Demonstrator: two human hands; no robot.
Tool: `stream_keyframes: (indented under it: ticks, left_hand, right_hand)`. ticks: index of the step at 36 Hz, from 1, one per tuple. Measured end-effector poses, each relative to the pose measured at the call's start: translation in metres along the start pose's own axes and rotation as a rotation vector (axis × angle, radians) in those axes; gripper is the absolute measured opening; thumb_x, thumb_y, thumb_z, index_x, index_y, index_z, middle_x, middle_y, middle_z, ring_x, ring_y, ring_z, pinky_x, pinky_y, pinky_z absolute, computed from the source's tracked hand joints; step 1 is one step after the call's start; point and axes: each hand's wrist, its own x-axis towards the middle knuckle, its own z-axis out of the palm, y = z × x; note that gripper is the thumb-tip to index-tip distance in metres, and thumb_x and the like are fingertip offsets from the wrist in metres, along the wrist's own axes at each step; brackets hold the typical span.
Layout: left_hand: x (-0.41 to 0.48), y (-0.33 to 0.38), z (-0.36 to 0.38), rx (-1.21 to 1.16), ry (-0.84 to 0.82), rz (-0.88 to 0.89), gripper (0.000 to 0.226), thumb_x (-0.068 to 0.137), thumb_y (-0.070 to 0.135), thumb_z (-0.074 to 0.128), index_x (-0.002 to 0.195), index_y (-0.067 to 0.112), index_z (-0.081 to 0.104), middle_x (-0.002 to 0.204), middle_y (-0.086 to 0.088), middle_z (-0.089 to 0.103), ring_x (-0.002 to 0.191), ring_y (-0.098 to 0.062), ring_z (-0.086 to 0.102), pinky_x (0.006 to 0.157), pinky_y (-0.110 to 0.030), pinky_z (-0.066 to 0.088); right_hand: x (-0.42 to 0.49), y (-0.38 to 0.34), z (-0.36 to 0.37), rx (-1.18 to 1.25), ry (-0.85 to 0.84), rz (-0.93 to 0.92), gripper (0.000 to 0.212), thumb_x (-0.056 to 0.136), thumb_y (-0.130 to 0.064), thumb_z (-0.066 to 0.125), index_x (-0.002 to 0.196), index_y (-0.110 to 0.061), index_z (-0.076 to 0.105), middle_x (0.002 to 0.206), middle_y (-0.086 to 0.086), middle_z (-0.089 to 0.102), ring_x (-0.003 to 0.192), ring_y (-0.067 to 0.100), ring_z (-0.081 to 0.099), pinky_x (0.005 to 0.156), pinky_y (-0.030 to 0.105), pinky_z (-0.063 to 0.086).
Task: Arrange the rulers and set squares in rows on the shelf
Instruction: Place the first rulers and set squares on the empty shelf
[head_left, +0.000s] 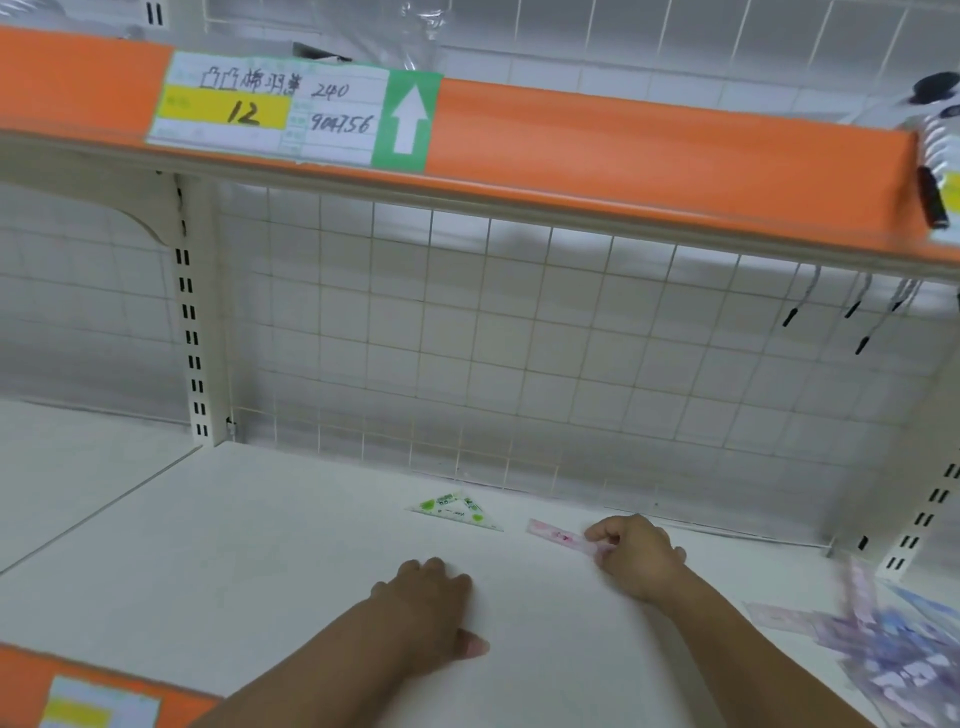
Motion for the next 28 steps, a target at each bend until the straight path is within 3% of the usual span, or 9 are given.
stream_keyframes:
  ticks: [4,6,10,15,20,28]
  left_hand:
    - [0.004,-0.001,0.002,0.016,-0.004,0.002,0.063,0.091,0.057,0.045,0.138,0.017,0.034,0.136,-0.011,0.036,0.129,-0.032,0.032,0.107,-0.047,0.034]
    - [0.006,-0.002,0.003,0.024,-0.007,0.005,0.063,0.091,0.057,0.045,0.138,0.017,0.034,0.135,-0.011,0.036,0.128,-0.032,0.033,0.107,-0.047,0.034]
    - [0.007,-0.003,0.004,0.013,0.001,0.009,0.058,0.089,0.055,0.047,0.131,0.016,0.04,0.132,-0.011,0.038,0.124,-0.033,0.037,0.104,-0.047,0.037]
    - [0.008,-0.004,0.007,0.012,0.01,0.011,0.059,0.09,0.055,0.046,0.133,0.016,0.039,0.132,-0.011,0.038,0.125,-0.033,0.036,0.105,-0.047,0.036]
    - [0.01,-0.005,0.01,0.005,0.016,0.006,0.063,0.09,0.058,0.046,0.138,0.019,0.035,0.136,-0.01,0.035,0.129,-0.032,0.033,0.106,-0.047,0.034]
    - [0.012,-0.004,0.009,0.035,0.004,0.012,0.062,0.09,0.058,0.045,0.136,0.017,0.036,0.134,-0.01,0.036,0.126,-0.032,0.035,0.106,-0.047,0.035]
  right_hand:
    - [-0.004,-0.001,0.004,-0.161,0.105,-0.064,0.029,0.091,-0.017,0.049,0.106,-0.035,0.066,0.12,-0.006,0.058,0.118,0.019,0.049,0.099,0.032,0.036]
    - [-0.014,-0.006,0.006,-0.307,0.132,-0.093,0.029,0.095,-0.019,0.042,0.114,-0.027,0.063,0.12,0.001,0.054,0.115,0.024,0.05,0.096,0.032,0.041]
    - [-0.03,-0.022,0.012,-0.392,-0.033,-0.076,0.039,0.099,-0.045,0.031,0.126,-0.026,0.052,0.125,0.004,0.052,0.119,0.03,0.049,0.101,0.042,0.036]
    - [-0.024,-0.026,0.014,-0.339,-0.139,-0.084,0.045,0.099,-0.05,0.024,0.131,-0.028,0.047,0.134,0.004,0.046,0.128,0.029,0.041,0.104,0.05,0.03]
    - [-0.007,-0.014,0.013,-0.23,-0.139,-0.084,0.048,0.098,-0.051,0.03,0.141,-0.03,0.039,0.144,-0.002,0.039,0.137,0.023,0.032,0.109,0.048,0.028]
    - [0.001,0.001,0.015,-0.151,-0.096,-0.14,0.049,0.096,-0.049,0.04,0.138,-0.023,0.043,0.143,0.0,0.042,0.135,0.019,0.035,0.11,0.045,0.032]
